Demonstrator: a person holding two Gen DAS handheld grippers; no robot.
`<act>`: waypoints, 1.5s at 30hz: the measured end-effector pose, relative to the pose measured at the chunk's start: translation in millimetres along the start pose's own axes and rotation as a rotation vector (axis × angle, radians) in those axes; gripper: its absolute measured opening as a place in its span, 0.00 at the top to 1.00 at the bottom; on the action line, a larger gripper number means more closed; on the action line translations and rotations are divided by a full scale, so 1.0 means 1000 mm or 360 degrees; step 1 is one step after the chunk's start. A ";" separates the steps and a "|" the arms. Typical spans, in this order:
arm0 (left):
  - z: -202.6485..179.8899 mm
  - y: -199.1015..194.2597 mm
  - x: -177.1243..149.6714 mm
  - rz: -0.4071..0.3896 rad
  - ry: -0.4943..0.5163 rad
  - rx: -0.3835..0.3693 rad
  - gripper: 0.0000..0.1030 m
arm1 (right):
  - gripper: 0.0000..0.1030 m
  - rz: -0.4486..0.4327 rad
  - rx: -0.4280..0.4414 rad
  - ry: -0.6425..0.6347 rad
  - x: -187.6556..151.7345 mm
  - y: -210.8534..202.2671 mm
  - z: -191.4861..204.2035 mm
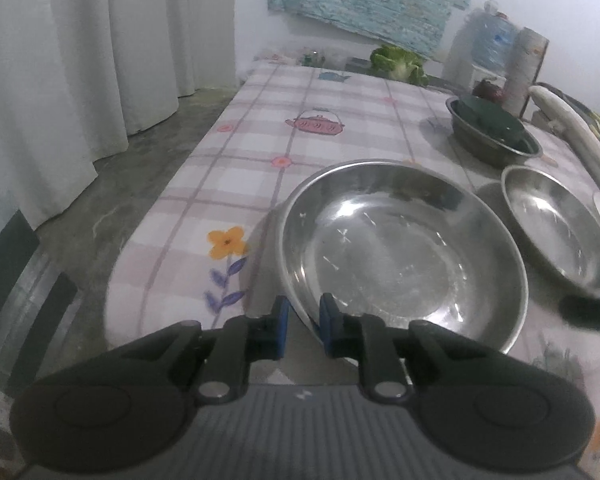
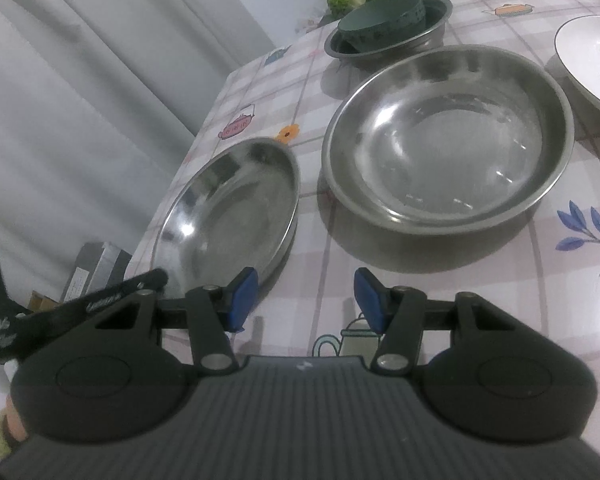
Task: Organize plates and bowls
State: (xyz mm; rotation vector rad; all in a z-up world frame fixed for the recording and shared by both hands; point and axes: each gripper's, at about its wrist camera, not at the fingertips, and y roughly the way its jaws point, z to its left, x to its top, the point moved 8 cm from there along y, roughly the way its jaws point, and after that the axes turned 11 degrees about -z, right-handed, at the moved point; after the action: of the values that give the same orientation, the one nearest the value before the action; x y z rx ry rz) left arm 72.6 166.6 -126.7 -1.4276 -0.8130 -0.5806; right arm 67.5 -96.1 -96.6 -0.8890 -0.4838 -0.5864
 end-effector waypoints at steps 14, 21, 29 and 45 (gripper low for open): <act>0.035 -0.008 -0.008 0.0045 -0.0233 -0.0103 0.66 | 0.49 -0.0045 0.0021 -0.0170 0.007 0.026 0.028; 0.042 0.000 -0.004 0.0063 -0.0252 -0.0096 0.66 | 0.62 -0.0023 0.0001 -0.0262 0.012 0.057 0.034; 0.035 0.013 -0.005 0.0132 -0.0301 -0.0136 0.68 | 0.87 0.0027 0.0040 -0.0195 0.007 0.078 0.035; -0.011 -0.011 -0.015 0.0174 -0.0141 -0.0323 0.74 | 0.90 0.0038 0.0041 -0.0232 0.002 0.030 0.013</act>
State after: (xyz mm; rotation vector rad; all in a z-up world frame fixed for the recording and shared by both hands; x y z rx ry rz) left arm 56.9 153.0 -130.9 -1.6828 -0.7566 -0.5304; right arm 86.5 -70.8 -105.2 -0.9157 -0.6103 -0.4945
